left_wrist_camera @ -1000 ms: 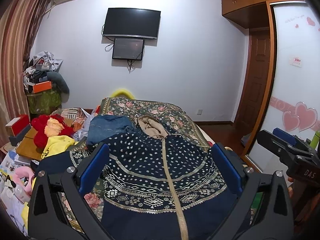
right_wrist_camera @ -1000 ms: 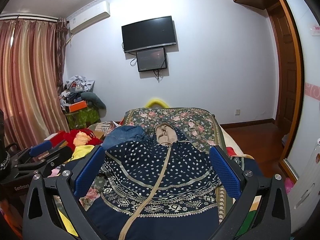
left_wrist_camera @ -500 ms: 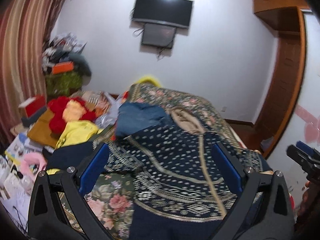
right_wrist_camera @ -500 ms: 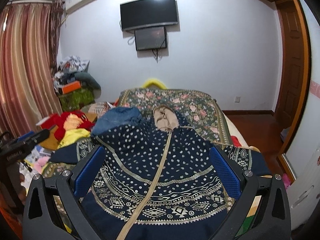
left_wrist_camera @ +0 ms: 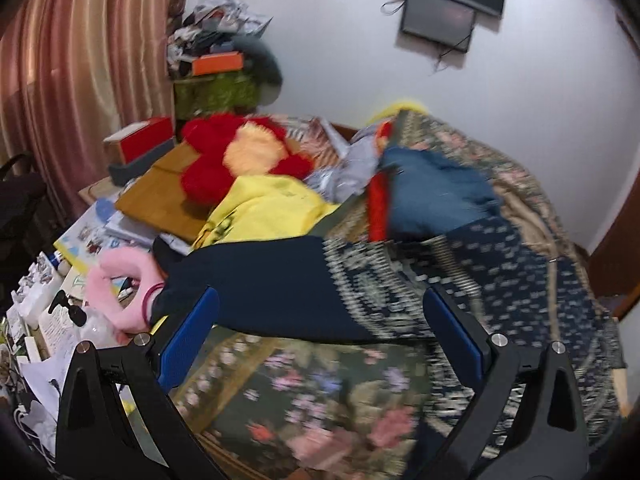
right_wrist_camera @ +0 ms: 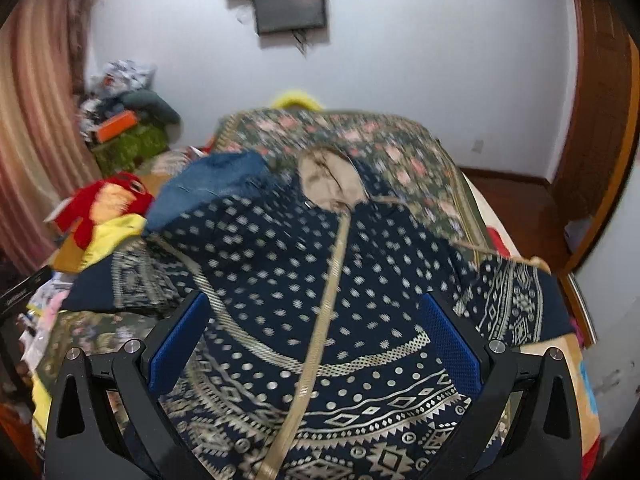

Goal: Fold large clothes

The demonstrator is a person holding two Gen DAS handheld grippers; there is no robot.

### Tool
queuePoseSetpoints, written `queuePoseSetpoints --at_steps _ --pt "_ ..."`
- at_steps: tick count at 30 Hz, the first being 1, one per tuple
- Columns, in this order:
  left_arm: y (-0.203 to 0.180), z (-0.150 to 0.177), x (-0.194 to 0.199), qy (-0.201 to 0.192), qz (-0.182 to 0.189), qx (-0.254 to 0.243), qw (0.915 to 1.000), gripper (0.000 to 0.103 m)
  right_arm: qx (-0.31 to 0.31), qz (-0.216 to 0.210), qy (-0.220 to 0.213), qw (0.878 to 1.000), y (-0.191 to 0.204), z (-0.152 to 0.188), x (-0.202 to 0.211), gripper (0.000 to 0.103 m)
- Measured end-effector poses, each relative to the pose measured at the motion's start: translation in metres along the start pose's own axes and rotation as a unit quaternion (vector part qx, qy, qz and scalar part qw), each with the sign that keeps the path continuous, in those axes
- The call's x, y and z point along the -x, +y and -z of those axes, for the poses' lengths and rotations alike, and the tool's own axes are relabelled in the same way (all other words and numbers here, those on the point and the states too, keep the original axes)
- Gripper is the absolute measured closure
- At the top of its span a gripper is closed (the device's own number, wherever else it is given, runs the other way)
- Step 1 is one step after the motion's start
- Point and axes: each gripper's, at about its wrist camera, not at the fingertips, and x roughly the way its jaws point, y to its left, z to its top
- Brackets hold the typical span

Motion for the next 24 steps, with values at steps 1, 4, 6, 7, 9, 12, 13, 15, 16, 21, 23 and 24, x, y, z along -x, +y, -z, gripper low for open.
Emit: queuePoseSetpoints --at_steps 1,4,6,7,9,12,13,15,16,21,23,24 --pt "0.008 0.001 -0.010 0.012 -0.001 0.007 0.9999 0.000 -0.007 0.013 0.012 1.000 -0.002 0.000 -0.010 0.000" --pt "0.028 0.010 -0.041 0.051 0.009 0.035 0.9981 0.000 -0.023 0.038 0.032 0.998 -0.008 0.002 -0.031 0.000" --pt "0.044 0.016 -0.059 0.080 0.037 0.063 0.9941 0.001 -0.030 0.048 0.042 0.998 -0.009 0.002 -0.041 0.000" --pt "0.051 0.020 -0.067 0.090 0.050 0.080 0.9915 0.003 -0.033 0.057 0.051 0.997 -0.011 0.003 -0.047 0.000" --pt "0.063 0.026 -0.076 0.099 0.062 0.113 0.9867 0.006 -0.036 0.059 0.065 0.996 -0.012 0.004 -0.055 0.000" --pt "0.081 0.033 -0.090 0.116 0.083 0.156 0.9774 0.006 -0.042 0.053 0.080 0.995 -0.014 0.004 -0.063 0.000" --pt "0.081 0.034 -0.093 0.119 0.086 0.164 0.9755 0.006 -0.045 0.052 0.083 0.994 -0.015 0.005 -0.064 0.000" --pt "0.088 0.034 -0.098 0.120 0.091 0.182 0.9718 0.006 -0.047 0.050 0.088 0.994 -0.014 0.005 -0.068 0.000" --pt "0.091 0.033 -0.100 0.118 0.092 0.187 0.9710 0.006 -0.047 0.049 0.093 0.993 -0.015 0.006 -0.071 0.000" --pt "0.112 0.028 -0.120 0.109 0.104 0.228 0.9619 0.013 -0.051 0.039 0.115 0.991 -0.016 0.008 -0.083 0.000" --pt "0.119 0.027 -0.127 0.105 0.101 0.240 0.9599 0.017 -0.054 0.036 0.120 0.991 -0.017 0.009 -0.085 0.000" --pt "0.122 0.026 -0.128 0.100 0.098 0.241 0.9604 0.020 -0.056 0.034 0.122 0.990 -0.018 0.009 -0.085 0.000"
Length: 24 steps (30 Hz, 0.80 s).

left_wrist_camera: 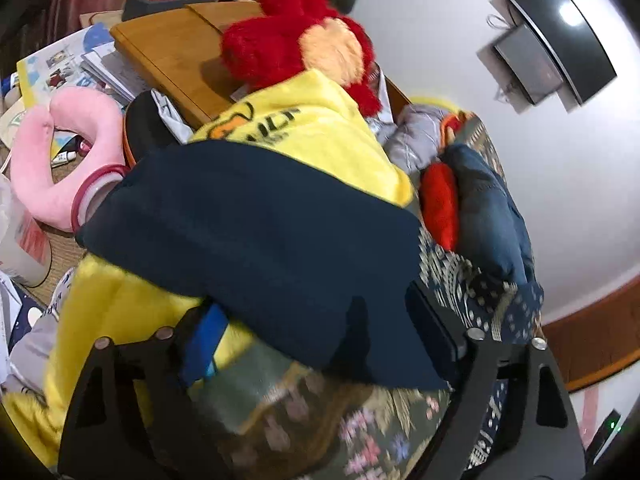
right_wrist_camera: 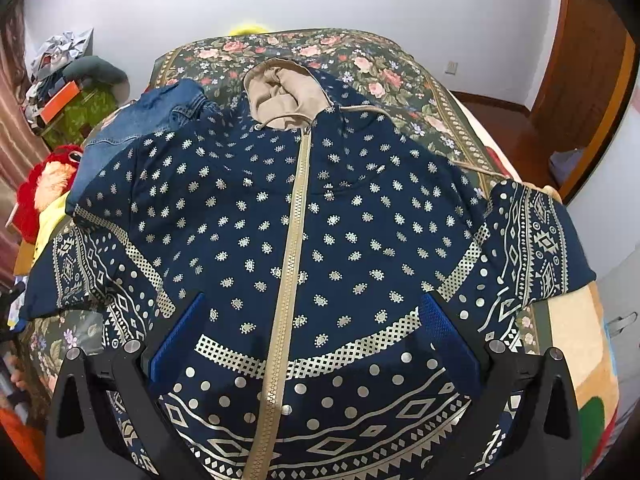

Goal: Fold large clothes

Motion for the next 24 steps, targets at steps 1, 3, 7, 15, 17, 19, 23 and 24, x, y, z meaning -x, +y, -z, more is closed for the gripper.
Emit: queuePoseSetpoints --at_steps 1,3,7,15,17,19,23,24 --pt "0.001 -0.002 -0.001 -0.005 -0.005 -0.001 1.0000 0.022 -0.003 -0.003 0.003 1.000 -0.001 -0.001 -0.001 0.000" --pt "0.002 -0.007 -0.005 -0.011 -0.023 -0.002 0.9997 0.035 -0.009 -0.010 0.005 1.000 -0.004 -0.001 -0.001 0.000" --pt "0.001 -0.014 -0.009 -0.023 -0.081 -0.013 0.9964 0.062 -0.027 -0.027 0.006 0.999 -0.010 -0.002 0.003 0.000" --pt "-0.048 -0.026 0.015 -0.065 -0.151 -0.095 0.9819 0.091 -0.042 -0.045 -0.013 0.998 -0.027 -0.006 0.025 0.000" --pt "-0.072 -0.030 0.031 -0.088 -0.135 -0.116 0.9801 0.093 -0.043 -0.049 -0.019 0.998 -0.032 -0.008 0.031 0.000" --pt "-0.100 -0.033 0.048 -0.108 -0.110 -0.137 0.9786 0.093 -0.044 -0.053 -0.025 0.997 -0.038 -0.009 0.037 0.000" --pt "-0.160 -0.034 0.079 -0.140 -0.053 -0.176 0.9729 0.095 -0.037 -0.056 -0.037 0.997 -0.048 -0.013 0.044 0.000" --pt "-0.174 -0.033 0.084 -0.145 -0.039 -0.185 0.9712 0.095 -0.035 -0.055 -0.041 0.997 -0.050 -0.014 0.046 0.000"
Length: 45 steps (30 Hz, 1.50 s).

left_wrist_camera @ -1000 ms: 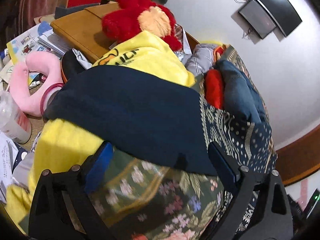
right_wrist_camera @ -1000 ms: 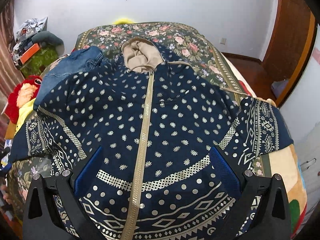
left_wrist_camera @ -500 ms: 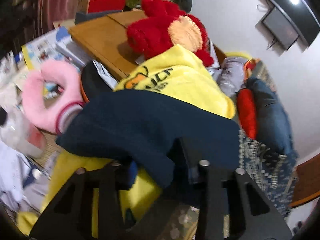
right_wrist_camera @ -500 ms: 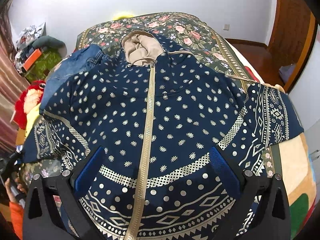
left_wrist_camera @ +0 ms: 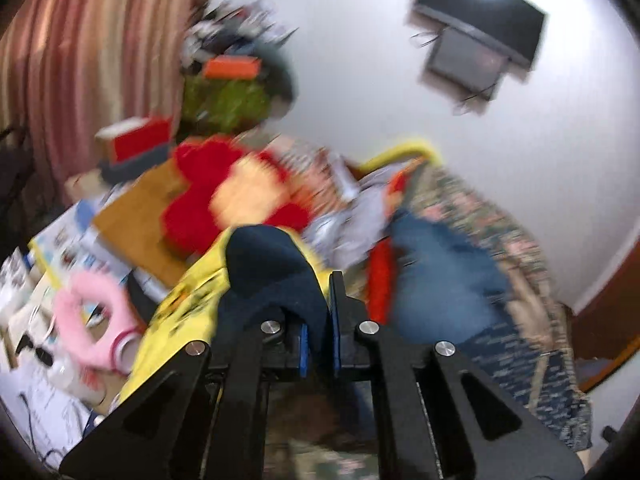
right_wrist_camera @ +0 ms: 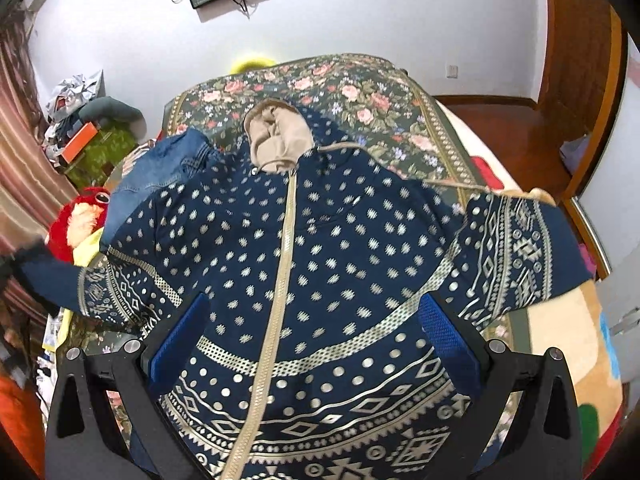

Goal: Fold large clothes

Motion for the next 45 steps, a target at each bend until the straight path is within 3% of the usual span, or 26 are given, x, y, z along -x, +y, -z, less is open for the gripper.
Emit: queuePoseSetpoints --at_steps 5,9,16,22,26,31,34,38,42,45 --pt "-0.081 -0.016 0.027 -0.029 0.079 -0.039 0.9957 0.095 0.002 -0.015 -0.013 1.000 -0.016 -0.005 0.007 0.000" --pt "-0.149 -0.011 0.031 -0.028 0.116 -0.083 0.9894 0.095 0.007 -0.024 -0.013 1.000 -0.031 -0.006 0.007 0.000" --pt "-0.265 0.043 0.010 0.029 0.163 -0.185 0.9686 0.095 -0.003 -0.032 -0.006 0.999 -0.062 -0.001 0.004 0.000" --pt "-0.328 0.118 -0.018 0.144 0.207 -0.243 0.9366 0.095 -0.016 -0.024 0.011 1.000 -0.083 0.006 -0.005 0.000" --pt "-0.353 0.172 -0.033 0.203 0.210 -0.299 0.9083 0.095 -0.018 -0.022 0.026 0.999 -0.091 0.011 -0.012 0.000" --pt "-0.363 0.222 -0.046 0.267 0.207 -0.360 0.8697 0.095 -0.012 -0.019 0.038 0.999 -0.093 0.016 -0.016 0.000" --pt "-0.359 0.236 -0.044 0.282 0.210 -0.374 0.8582 0.095 -0.004 -0.015 0.040 0.999 -0.090 0.014 -0.016 0.000" --pt "-0.344 0.231 -0.039 0.296 0.217 -0.358 0.8587 0.077 0.014 -0.014 0.040 0.999 -0.077 0.010 -0.013 0.000" --pt "-0.316 0.204 -0.025 0.271 0.222 -0.332 0.8758 0.054 0.043 -0.016 0.035 0.998 -0.057 0.005 -0.010 0.000" --pt "-0.287 0.179 -0.012 0.236 0.212 -0.320 0.8929 0.047 0.065 -0.019 0.033 0.997 -0.039 0.002 -0.011 0.000"
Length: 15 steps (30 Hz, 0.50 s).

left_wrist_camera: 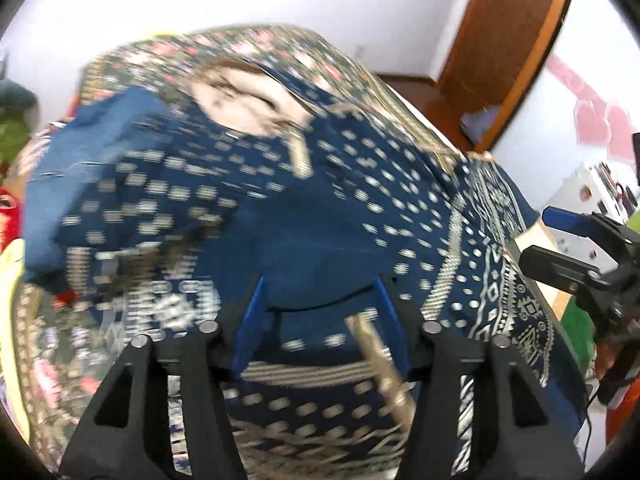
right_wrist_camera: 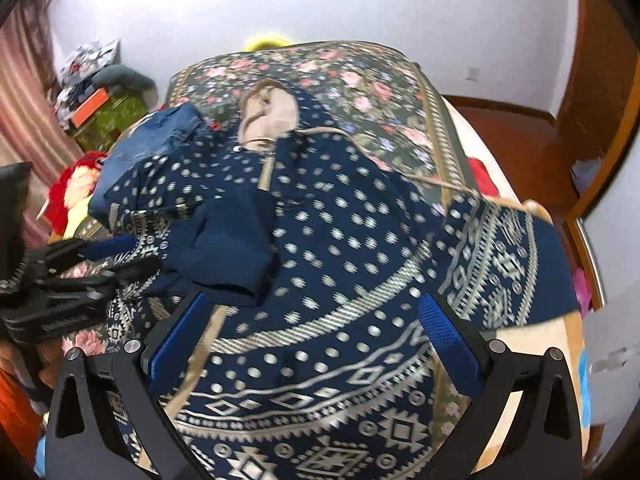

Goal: Fold large clothes

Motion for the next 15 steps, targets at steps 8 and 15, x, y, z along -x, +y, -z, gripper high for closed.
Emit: queuePoseSetpoints --at_steps 8,15 --pt "0.083 0.037 0.044 -0.025 -0.090 0.050 0.9944 0.043 0.078 -0.022 0.035 0.996 0.058 -0.015 -0.033 0.000" --pt "0.137 0.084 0.035 0.000 -0.101 0.121 0.9875 0.043 0.160 -0.030 0.083 0.983 0.114 -0.020 -0.082 0.000"
